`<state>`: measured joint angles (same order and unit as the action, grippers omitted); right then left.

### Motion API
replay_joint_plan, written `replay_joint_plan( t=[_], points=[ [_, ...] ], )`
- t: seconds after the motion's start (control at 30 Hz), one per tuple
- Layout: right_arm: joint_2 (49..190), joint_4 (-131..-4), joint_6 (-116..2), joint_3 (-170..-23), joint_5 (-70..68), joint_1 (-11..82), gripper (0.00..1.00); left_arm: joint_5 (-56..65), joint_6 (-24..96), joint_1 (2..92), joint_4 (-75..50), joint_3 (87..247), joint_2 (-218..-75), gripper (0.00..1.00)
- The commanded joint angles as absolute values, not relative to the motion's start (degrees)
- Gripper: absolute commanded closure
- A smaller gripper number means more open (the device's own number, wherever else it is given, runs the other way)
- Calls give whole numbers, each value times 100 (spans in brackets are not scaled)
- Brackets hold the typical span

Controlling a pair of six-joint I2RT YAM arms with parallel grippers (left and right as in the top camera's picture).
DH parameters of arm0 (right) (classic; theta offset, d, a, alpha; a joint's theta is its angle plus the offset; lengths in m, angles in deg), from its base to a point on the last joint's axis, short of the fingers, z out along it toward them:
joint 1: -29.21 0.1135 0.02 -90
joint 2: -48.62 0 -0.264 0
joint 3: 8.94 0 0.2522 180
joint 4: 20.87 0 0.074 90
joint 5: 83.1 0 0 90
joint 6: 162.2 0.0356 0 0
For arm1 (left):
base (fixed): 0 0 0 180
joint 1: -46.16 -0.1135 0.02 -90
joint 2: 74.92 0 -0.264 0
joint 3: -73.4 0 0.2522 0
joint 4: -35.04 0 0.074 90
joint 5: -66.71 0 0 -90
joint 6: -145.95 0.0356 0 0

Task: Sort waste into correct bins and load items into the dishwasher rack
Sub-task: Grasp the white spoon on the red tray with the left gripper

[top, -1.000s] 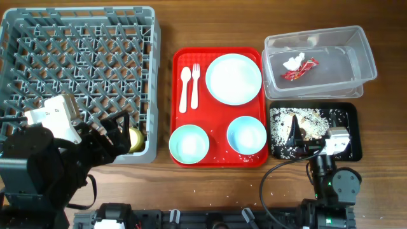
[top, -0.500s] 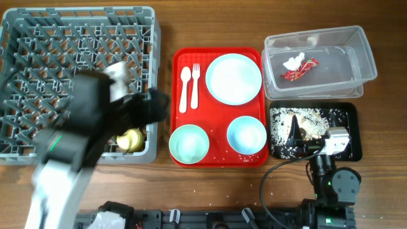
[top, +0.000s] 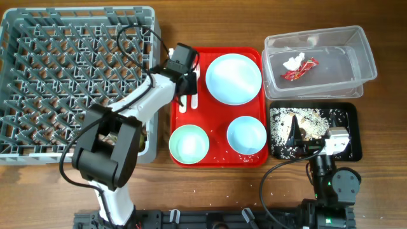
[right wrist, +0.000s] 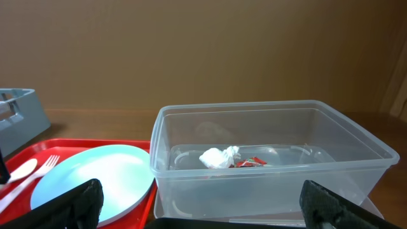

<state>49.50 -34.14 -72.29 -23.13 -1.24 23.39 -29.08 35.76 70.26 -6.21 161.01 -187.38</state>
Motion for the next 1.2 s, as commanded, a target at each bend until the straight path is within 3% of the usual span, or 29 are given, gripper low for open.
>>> replay_joint_plan(
  t=[0.0,0.1,0.17,0.27,0.3,0.43,0.5,0.63,0.7,0.73,0.8,0.87,0.9,0.93,1.0,1.1,1.17],
  points=[
    [4915,-3383,-7208,-2300,-218,2326,0,-2995,3605,6965,-544,16107,-18876,51],
    [4915,-3383,-7205,-2300,-218,2326,0,-2997,3605,7041,-431,16103,-19099,51],
    [4915,-3383,-7205,-2300,-218,2326,0,-2993,3605,7044,-452,16103,-19265,59],
    [4915,-3383,-7205,-2300,-218,2326,0,-2978,3605,7044,-441,16107,-19261,82],
    [4915,-3383,-7208,-2300,-218,2326,0,-2978,3602,7041,-511,16125,-19195,96],
    [4915,-3383,-7208,-2300,-218,2326,0,-2980,3607,6998,-1493,16623,-18017,95],
    [4915,-3383,-7205,-2300,-218,2326,0,-3133,3664,6840,-1926,16641,-17163,89],
    [4915,-3383,-7210,-2300,-218,2326,0,-4796,3804,6316,-2664,16604,-16881,95],
    [4915,-3383,-7208,-2300,-218,2326,0,-4626,3884,6071,-2669,16593,-16881,96],
    [4915,-3383,-7205,-2300,-218,2326,0,-3810,4372,6018,-2592,16593,-16881,92],
    [4915,-3383,-7208,-2300,-218,2326,0,-2593,4343,6110,-2570,16593,-16878,64],
    [4915,-3383,-7205,-2300,-218,2326,0,-2140,3777,6429,-2369,16590,-16979,49],
    [4915,-3383,-7208,-2300,-218,2326,0,-2191,3530,6585,-2291,16590,-17080,50],
    [4915,-3383,-7210,-2300,-218,2326,0,-2492,2392,6724,-2315,16588,-17252,56],
    [4915,-3383,-7208,-2300,-218,2326,0,-2481,586,6956,-2129,16582,-17624,57],
    [4915,-3383,-7208,-2300,-218,2326,0,-2532,-1759,7304,-1692,16582,-18116,36],
    [4915,-3383,-7208,-2300,-218,2326,0,-2888,-3280,7402,-1596,16582,-18389,32]
  ],
)
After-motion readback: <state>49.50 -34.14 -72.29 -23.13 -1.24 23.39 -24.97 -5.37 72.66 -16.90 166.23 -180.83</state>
